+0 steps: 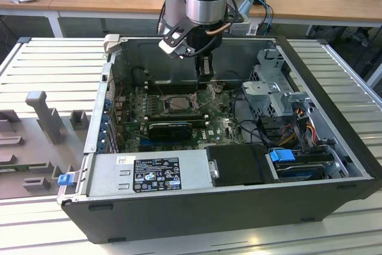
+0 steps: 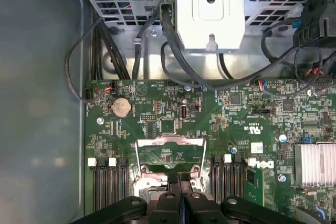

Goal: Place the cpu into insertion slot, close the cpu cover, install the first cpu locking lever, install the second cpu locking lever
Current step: 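Close the cpu cover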

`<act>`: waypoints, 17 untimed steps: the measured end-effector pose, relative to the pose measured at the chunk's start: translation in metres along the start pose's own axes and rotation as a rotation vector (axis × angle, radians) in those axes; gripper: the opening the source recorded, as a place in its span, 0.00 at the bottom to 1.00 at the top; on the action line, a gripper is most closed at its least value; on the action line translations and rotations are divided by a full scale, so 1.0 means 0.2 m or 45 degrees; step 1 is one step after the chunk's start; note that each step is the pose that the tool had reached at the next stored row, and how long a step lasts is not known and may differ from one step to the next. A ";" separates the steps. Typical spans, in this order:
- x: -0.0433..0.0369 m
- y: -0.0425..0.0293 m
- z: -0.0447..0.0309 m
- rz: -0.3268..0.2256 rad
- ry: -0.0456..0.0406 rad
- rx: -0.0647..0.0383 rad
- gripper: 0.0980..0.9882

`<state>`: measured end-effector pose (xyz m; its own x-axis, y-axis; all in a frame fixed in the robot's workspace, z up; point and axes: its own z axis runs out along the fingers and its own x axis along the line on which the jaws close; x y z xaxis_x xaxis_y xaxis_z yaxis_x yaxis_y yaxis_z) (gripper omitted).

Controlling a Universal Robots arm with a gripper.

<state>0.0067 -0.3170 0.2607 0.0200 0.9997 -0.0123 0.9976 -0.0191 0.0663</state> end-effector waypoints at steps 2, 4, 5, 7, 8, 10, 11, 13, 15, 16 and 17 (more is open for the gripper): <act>0.000 0.008 0.000 0.000 0.000 0.000 0.01; 0.000 0.017 0.001 0.000 0.000 0.000 0.01; 0.000 0.019 0.001 0.000 0.000 0.000 0.01; 0.000 0.025 0.002 0.000 0.000 0.000 0.01; 0.001 0.029 0.002 0.000 0.000 0.000 0.01; 0.001 0.037 0.002 0.000 0.000 0.000 0.01; 0.001 0.039 0.003 0.000 0.000 0.000 0.01; 0.001 0.046 0.003 0.000 0.000 0.000 0.01; 0.001 0.054 0.004 0.000 0.000 0.000 0.01; 0.001 0.058 0.004 0.000 0.000 0.000 0.01; 0.001 0.060 0.004 0.000 0.000 0.000 0.01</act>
<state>0.0187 -0.3170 0.2607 0.0200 0.9997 -0.0122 0.9976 -0.0192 0.0663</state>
